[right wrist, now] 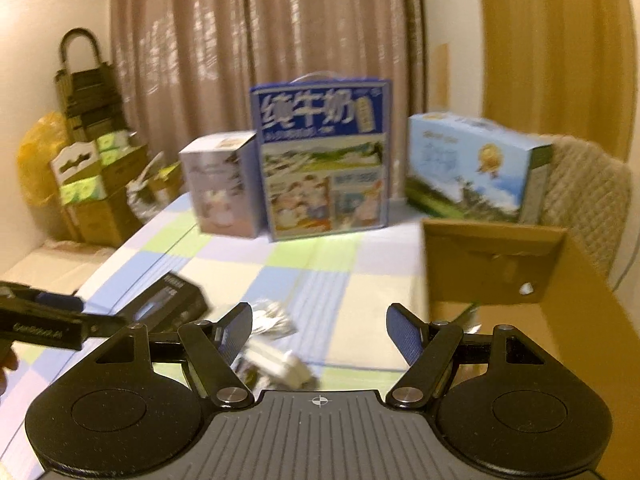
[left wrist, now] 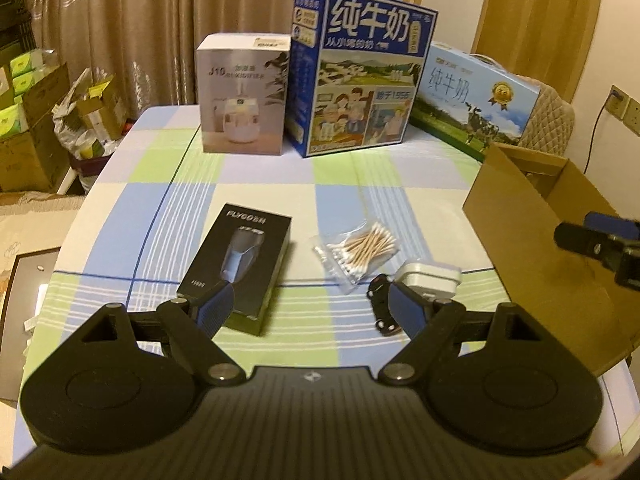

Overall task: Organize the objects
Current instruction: 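Move both tools back over the remaining items on the table, then grasp the white plug adapter with the right tool while the left tool grasps the toy car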

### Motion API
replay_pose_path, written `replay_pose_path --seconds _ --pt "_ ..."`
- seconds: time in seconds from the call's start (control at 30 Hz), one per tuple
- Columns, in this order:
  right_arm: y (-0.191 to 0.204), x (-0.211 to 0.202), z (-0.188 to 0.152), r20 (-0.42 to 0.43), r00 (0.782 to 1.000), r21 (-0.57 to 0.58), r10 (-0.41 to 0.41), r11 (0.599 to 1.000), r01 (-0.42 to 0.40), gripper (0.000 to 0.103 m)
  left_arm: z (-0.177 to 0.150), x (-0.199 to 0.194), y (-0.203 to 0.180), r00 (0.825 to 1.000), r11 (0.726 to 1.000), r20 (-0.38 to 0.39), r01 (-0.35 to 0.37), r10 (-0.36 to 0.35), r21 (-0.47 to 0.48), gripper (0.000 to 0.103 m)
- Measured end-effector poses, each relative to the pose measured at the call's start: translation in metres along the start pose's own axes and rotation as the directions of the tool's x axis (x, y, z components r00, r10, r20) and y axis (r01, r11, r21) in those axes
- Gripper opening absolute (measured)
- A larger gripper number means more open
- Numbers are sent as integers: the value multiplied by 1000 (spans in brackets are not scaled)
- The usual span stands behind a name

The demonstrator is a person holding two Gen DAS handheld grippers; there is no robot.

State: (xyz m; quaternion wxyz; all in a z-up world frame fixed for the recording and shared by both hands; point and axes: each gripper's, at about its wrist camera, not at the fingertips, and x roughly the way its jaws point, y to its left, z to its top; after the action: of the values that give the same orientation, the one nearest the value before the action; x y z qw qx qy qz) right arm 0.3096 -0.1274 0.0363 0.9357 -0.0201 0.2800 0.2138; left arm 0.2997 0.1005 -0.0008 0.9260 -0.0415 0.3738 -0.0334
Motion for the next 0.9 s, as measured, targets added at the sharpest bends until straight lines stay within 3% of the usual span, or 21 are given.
replay_pose_path --seconds 0.53,0.9 --pt "17 90 -29 -219 972 19 90 996 -88 71 -5 31 7 999 1000 -33 15 -15 1 81" --pt "1 140 -30 -277 954 235 119 971 -53 71 -8 49 18 998 999 -61 16 -18 -31 82"
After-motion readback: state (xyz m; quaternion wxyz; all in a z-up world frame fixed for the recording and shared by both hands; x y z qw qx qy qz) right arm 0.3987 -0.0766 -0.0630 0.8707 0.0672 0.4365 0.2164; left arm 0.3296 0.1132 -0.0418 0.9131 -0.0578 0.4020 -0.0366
